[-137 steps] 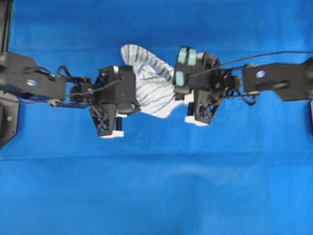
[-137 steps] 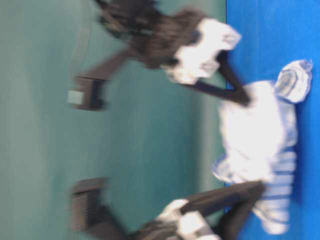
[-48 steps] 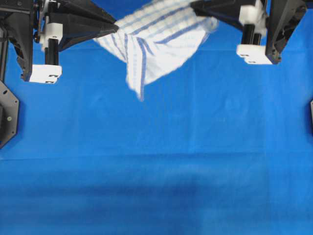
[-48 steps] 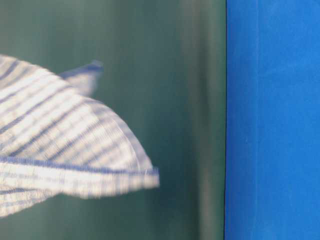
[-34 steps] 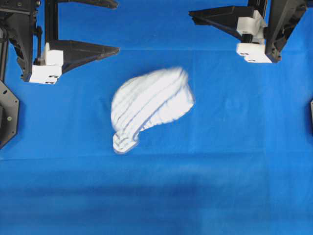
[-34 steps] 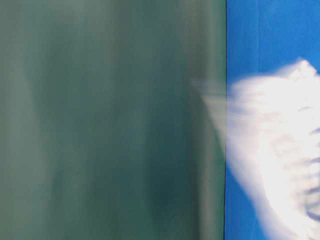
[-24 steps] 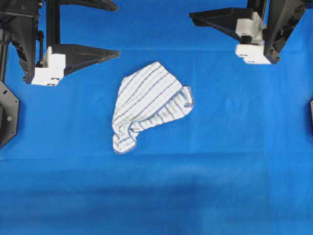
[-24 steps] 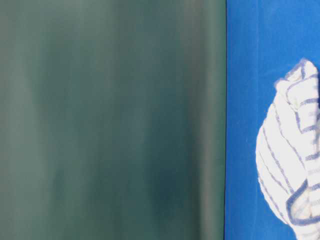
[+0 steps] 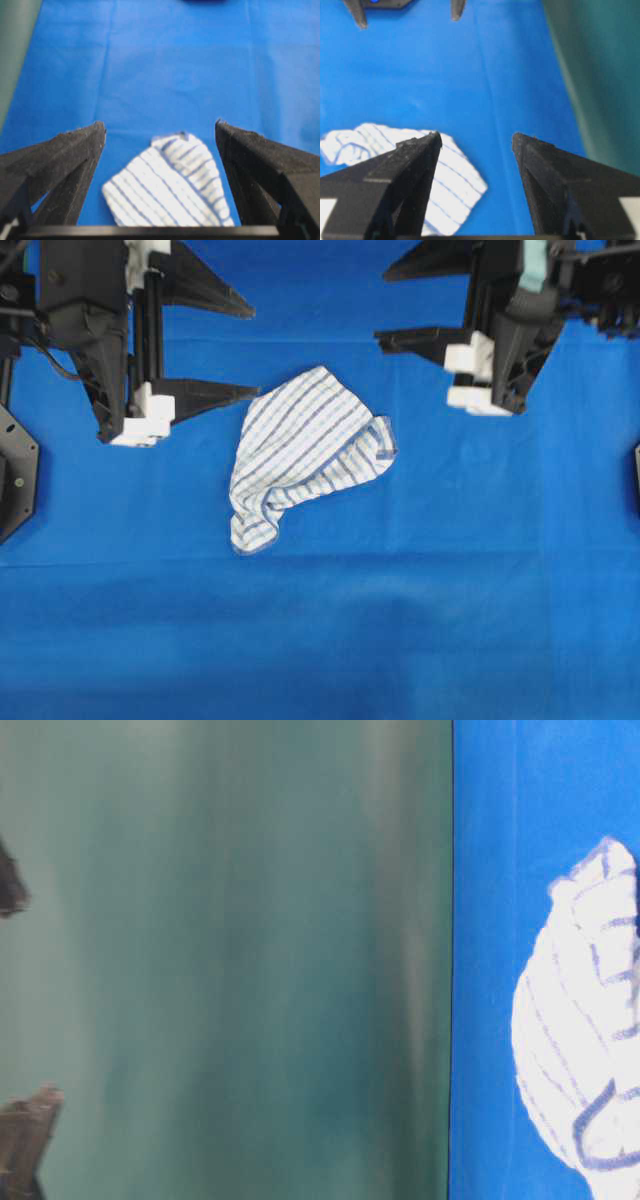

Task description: Lift the towel with both arms.

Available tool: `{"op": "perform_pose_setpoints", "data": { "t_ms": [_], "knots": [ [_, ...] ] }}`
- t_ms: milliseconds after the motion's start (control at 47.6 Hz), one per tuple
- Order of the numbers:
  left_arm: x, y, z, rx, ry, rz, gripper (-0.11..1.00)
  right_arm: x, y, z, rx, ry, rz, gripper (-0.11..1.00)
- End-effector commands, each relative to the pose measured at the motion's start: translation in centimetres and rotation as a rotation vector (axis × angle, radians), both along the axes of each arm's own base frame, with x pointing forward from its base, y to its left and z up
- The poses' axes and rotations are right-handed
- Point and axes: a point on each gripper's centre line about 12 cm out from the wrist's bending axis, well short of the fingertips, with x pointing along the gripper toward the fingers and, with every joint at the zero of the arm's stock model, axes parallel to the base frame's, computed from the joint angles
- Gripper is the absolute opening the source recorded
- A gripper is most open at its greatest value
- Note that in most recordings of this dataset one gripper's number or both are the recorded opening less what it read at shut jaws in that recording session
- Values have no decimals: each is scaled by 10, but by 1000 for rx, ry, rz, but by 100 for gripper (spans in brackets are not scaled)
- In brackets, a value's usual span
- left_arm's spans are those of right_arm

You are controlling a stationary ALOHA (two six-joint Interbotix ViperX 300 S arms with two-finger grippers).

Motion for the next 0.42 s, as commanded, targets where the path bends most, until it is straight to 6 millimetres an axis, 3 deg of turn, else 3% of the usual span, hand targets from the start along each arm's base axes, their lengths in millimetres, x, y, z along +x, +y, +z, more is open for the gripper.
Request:
{"op": "perform_pose_setpoints", "data": {
  "t_ms": [0,399],
  "knots": [
    [0,0,-2,5,-32,1,90,-3,-2,-3,14,-48,-2,62],
    [-3,0,-52,-6,-50,8,90,-6,3,-68,112,-66,6,62]
  ]
}}
